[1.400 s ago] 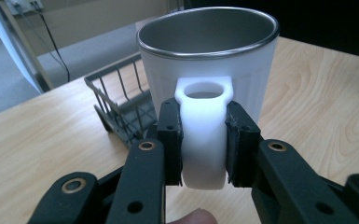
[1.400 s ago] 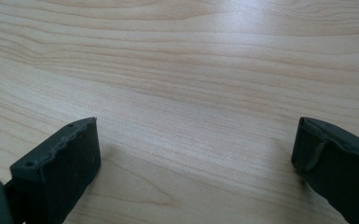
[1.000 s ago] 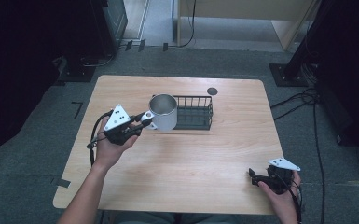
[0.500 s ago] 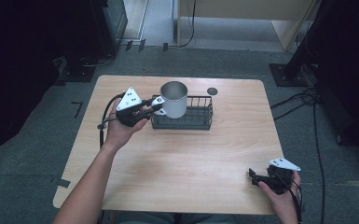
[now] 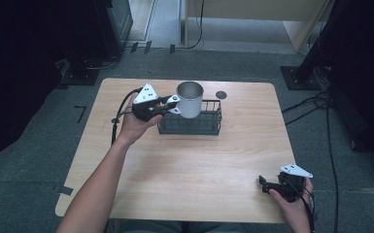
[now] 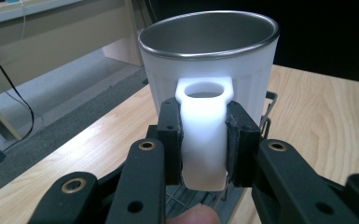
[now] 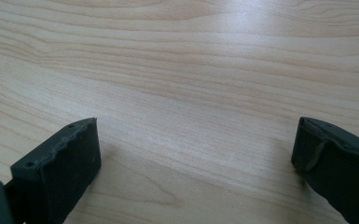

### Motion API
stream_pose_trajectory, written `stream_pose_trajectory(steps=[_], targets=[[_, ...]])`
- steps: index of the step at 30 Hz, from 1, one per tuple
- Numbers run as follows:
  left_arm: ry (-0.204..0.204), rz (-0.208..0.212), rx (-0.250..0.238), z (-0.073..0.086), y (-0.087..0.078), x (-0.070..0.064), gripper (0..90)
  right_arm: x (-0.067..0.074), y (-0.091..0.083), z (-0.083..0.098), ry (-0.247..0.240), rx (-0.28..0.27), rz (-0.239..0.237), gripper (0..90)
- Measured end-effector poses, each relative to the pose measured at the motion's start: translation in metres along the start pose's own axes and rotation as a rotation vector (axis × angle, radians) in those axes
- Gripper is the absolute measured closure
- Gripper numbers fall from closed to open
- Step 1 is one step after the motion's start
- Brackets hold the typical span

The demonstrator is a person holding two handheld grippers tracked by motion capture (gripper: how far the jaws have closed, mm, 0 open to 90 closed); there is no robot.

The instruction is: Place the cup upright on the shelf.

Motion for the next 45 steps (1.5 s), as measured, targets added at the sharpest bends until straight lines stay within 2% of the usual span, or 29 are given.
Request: stream_pose_trajectory(steps=[6, 12, 19, 27, 32, 34, 38, 42, 45], targets=[[-0.007, 0.022, 0.001, 0.008, 0.012, 0.003, 72.7, 0.0, 0.0, 0.0, -0.001, 0.0, -0.002, 0.8], [-0.034, 0.049, -0.017, 0.016, 0.017, 0.01, 72.7, 0.0, 0.0, 0.0, -0.002, 0.0, -0.002, 0.8], [-0.02, 0.076, 0.031, 0.029, 0.024, 0.012, 72.7, 0.0, 0.0, 0.0, -0.003, 0.001, -0.001, 0.8], [-0.013, 0.095, 0.047, 0.034, 0.027, 0.012, 72.6, 0.0, 0.0, 0.0, -0.003, 0.001, -0.002, 0.8], [-0.027, 0.112, 0.075, 0.041, 0.029, 0.01, 72.0, 0.0, 0.0, 0.0, -0.003, 0.001, -0.002, 0.8], [-0.057, 0.118, 0.08, 0.042, 0.03, 0.01, 70.4, 0.0, 0.0, 0.0, -0.003, 0.0, -0.002, 0.8], [-0.105, 0.071, 0.095, 0.047, 0.027, 0.014, 51.8, 0.0, 0.0, 0.0, -0.004, 0.0, -0.002, 0.8], [-0.136, 0.04, 0.061, 0.048, 0.016, 0.019, 50.5, 0.0, 0.0, 0.0, -0.004, 0.0, -0.001, 0.8], [-0.134, 0.024, 0.069, 0.048, 0.011, 0.019, 55.6, 0.0, 0.0, 0.0, -0.004, 0.0, -0.002, 0.8]])
Point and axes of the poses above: each handheld gripper's, and its own axes: y roughly forward along the jaws, z roughly out of its underside, x roughly to its left, the point moved 3 cm from there along y, roughly forward along the jaws, and after that the axes turned 10 degrees about y, right-handed, at the moved point
